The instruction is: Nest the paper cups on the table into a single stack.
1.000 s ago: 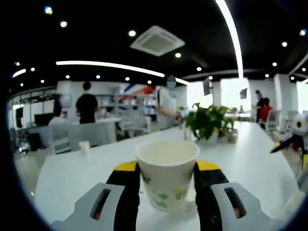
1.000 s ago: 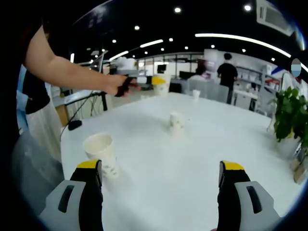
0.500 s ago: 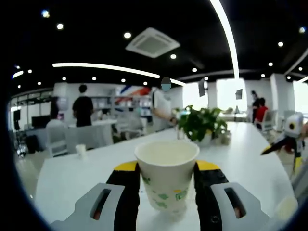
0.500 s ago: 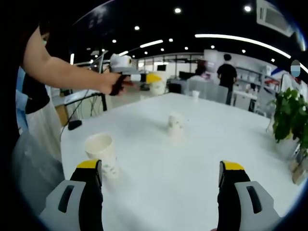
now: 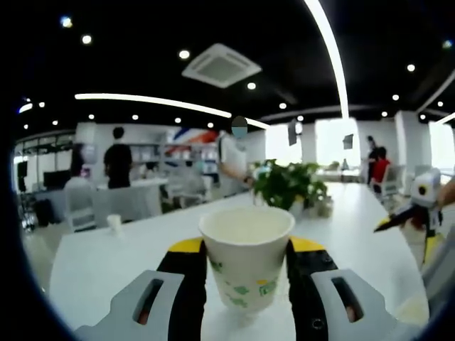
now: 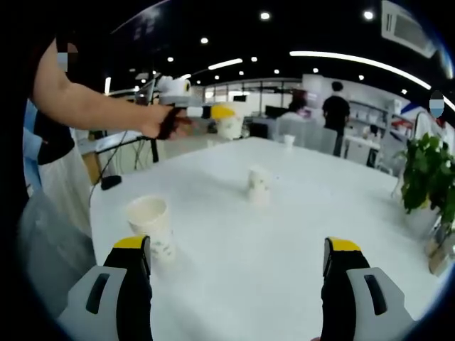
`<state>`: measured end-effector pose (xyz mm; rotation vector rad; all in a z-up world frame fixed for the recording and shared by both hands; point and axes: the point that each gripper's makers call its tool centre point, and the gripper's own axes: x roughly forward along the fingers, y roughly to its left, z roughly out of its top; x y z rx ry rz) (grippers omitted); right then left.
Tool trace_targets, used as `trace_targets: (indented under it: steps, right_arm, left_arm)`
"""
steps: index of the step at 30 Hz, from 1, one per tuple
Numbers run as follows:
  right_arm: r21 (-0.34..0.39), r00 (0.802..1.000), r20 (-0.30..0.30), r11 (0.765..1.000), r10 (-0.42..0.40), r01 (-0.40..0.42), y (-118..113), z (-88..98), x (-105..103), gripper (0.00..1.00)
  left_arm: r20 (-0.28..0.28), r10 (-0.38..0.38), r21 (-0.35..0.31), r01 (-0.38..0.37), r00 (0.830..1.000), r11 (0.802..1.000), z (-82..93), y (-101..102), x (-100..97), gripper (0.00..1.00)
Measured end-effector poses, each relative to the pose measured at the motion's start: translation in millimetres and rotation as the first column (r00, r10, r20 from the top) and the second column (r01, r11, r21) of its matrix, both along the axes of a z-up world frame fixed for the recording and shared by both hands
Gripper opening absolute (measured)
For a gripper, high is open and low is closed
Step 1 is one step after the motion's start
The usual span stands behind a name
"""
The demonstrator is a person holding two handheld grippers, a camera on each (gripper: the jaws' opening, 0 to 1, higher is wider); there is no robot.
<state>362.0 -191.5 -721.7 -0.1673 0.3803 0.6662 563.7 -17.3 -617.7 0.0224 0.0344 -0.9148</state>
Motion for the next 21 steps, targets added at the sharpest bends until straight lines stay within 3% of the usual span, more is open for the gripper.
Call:
trace_targets:
  steps: [21]
  right_arm:
    - [-0.001,1.000,0.008,1.000,0.006,-0.006,0,3.4,1,1.00]
  left_arm:
    - [0.011,-0.041,-0.026,0.041,0.999,0.999,16.1,-6,-40.8,0.42]
